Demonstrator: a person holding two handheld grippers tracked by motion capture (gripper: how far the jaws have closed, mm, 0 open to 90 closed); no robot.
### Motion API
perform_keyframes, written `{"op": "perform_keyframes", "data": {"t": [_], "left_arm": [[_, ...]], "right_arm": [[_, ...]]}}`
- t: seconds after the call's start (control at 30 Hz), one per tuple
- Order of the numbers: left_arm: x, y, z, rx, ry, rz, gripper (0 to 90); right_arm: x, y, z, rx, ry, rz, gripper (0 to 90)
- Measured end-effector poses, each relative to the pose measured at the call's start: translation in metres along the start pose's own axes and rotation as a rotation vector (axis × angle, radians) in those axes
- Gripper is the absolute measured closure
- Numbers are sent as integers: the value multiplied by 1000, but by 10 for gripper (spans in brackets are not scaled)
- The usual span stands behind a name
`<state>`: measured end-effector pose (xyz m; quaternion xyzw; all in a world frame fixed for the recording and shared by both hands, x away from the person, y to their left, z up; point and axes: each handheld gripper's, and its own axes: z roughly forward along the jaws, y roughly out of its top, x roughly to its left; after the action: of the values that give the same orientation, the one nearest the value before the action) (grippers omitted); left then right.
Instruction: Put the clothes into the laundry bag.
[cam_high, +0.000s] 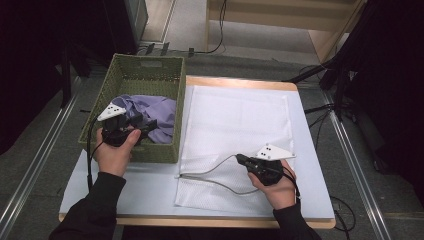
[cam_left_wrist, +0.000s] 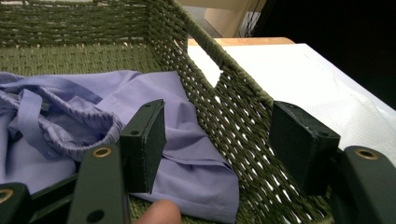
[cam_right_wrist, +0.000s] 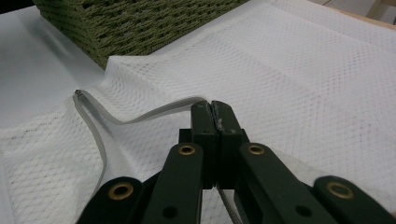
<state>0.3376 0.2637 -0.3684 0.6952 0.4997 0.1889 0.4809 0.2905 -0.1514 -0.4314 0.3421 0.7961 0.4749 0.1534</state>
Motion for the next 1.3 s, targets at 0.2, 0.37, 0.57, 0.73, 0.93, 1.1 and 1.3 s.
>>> {"op": "perform_keyframes", "data": {"t": [0.2, 0.37, 0.57, 0.73, 0.93, 1.1, 1.3], "left_arm": [[5, 7, 2, 7, 13, -12, 363], [9, 13, 3, 17, 23, -19, 362], [13, 22, 3, 3, 22, -34, 362], [18, 31, 7, -5, 39, -18, 353], [28, 36, 15, 11, 32, -39, 331], [31, 40, 19, 25, 43, -52, 334], [38, 47, 21, 5, 70, -46, 315]], "right_arm": [[-1, 0, 0, 0, 0, 2, 900], [-1, -1, 0, 1, -1, 1, 900], [-1, -1, 0, 2, 0, -3, 900], [-1, -1, 1, 6, 1, -3, 900], [-2, -2, 1, 5, 0, -4, 900], [-1, -2, 1, 7, 1, -3, 900], [0, -2, 2, 9, 2, -7, 900]]}}
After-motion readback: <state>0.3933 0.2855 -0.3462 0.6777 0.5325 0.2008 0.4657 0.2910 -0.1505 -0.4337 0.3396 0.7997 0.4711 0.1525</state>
